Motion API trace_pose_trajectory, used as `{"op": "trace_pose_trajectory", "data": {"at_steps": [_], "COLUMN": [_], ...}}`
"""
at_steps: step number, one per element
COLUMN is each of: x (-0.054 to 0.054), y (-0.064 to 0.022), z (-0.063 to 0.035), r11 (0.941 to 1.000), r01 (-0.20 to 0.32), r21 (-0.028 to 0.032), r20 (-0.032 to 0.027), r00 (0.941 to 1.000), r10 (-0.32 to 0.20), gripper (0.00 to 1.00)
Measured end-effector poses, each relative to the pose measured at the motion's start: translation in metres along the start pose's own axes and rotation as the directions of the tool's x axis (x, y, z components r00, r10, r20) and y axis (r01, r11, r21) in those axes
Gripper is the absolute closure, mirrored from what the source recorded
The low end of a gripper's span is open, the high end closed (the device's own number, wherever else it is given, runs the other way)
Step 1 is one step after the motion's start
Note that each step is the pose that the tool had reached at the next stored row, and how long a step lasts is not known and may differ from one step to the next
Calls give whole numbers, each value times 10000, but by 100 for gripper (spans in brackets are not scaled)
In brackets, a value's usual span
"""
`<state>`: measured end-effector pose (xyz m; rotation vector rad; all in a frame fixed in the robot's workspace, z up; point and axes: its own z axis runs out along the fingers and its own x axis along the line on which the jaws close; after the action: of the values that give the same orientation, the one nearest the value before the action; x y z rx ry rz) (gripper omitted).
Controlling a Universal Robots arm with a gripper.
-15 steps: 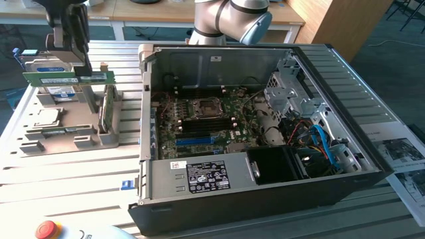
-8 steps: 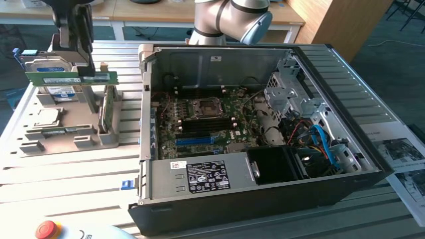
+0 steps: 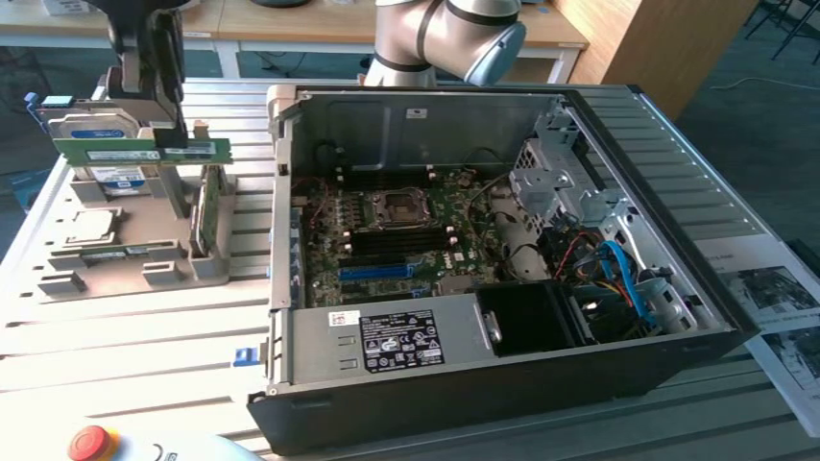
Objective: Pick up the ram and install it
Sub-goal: 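Pick up the ram and move it above insertion slot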
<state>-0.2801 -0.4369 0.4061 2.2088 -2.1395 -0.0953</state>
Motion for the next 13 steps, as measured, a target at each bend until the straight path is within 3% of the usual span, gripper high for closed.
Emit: {"op": "trace_pose_trajectory", "data": {"at_steps": [5,13], "x": [2,8], "y": [-51,-261], "z": [-5,-24], "r11": [10000,10000], "r01": [-1,-1], "r21": [1,-1], "r20": [-9,-18], "r00": [10000,10000], "r10": [1,1], "gripper": [88,88]}}
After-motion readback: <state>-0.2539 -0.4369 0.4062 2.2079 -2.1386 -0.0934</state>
